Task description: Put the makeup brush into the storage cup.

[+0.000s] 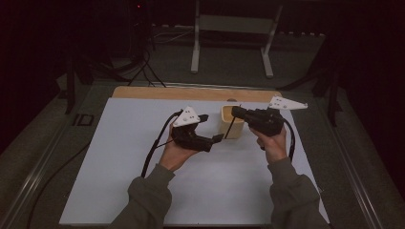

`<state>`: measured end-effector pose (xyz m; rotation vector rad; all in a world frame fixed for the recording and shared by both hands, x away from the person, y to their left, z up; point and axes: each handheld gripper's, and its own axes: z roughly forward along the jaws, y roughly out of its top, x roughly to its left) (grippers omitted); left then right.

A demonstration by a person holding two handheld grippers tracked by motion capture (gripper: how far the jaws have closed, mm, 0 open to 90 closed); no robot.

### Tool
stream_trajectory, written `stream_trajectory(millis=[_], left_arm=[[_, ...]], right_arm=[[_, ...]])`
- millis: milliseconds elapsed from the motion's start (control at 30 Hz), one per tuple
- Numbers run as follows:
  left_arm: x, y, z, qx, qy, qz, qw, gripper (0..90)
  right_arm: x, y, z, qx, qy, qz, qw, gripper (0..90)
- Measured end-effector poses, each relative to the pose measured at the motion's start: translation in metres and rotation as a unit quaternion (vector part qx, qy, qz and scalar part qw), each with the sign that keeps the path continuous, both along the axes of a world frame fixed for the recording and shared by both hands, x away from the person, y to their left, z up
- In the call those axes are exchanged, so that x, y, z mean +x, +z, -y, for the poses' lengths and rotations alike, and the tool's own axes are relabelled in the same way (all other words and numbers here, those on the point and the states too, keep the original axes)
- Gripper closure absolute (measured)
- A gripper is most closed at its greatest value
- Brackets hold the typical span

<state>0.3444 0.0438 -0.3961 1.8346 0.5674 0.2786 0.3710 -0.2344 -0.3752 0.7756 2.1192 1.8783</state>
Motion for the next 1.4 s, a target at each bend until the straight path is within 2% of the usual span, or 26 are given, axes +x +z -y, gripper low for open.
stream_trajectory(millis=[167,367,600,1400], left_arm=[[0.0,0.001,-0.006,0.0,0.005,-0.002,1.0,14.0],[-0.002,0.002,-0.012,0.016,0.013,-0.003,0.9998,14.0],[-0.004,0.002,-0.021,0.024,0.02,-0.001,0.9995,13.6],[-0.006,-0.005,-0.047,0.036,0.045,0.0,0.9983,12.7]], right_arm=[[0.003,0.003,0.0,-0.004,-0.004,0.002,1.0,85.3],[0.005,0.005,-0.001,-0.01,-0.01,0.005,0.9999,85.4],[0.008,0.007,0.0,-0.016,-0.018,0.006,0.9997,85.4],[0.018,0.01,-0.002,-0.04,-0.058,0.013,0.9974,85.4]])
